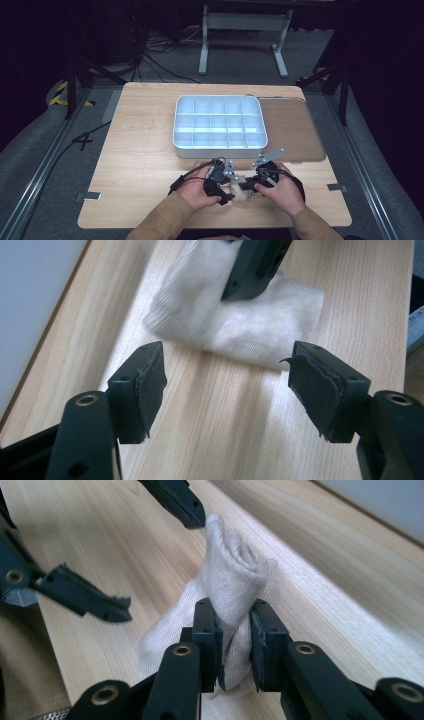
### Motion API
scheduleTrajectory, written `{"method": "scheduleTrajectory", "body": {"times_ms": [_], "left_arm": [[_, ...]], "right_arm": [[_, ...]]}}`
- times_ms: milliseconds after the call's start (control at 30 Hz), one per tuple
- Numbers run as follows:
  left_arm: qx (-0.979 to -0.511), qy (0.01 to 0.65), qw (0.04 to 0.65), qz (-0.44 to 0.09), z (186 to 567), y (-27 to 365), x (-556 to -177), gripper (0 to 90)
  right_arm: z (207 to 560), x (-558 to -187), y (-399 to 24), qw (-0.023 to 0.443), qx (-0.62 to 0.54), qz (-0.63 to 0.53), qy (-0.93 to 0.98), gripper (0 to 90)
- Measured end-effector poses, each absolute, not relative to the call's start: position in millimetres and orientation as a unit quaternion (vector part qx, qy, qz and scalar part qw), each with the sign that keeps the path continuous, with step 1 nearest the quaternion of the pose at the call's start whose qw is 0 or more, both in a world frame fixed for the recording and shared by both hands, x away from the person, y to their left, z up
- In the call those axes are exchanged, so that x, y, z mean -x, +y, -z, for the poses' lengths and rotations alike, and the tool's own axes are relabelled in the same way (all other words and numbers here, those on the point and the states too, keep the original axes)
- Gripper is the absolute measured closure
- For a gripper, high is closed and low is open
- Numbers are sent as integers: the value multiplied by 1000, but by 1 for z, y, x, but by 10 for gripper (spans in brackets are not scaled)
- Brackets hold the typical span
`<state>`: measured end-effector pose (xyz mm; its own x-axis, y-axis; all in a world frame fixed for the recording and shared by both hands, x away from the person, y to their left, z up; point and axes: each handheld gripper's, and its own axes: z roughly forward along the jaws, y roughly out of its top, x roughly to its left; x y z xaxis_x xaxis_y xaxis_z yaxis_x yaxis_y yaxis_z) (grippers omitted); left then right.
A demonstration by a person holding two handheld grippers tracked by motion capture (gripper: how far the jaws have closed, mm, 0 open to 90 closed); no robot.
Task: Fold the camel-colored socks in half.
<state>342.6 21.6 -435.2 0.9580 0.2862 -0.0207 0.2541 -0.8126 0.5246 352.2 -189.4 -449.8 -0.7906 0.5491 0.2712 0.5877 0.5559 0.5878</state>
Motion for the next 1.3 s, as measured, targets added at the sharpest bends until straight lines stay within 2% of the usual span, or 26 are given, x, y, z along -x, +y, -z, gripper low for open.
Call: {"method": "scheduleTrajectory", "body": {"times_ms": [667, 1300], "left_arm": [[-938, 194, 284, -43, 411, 67, -339, 324], [-931, 206, 298, -50, 404, 75, -340, 325]], "right_arm": [[414, -347, -203, -4, 315, 387, -867, 761], [393, -346, -218, -52, 302, 422, -853, 758]]}}
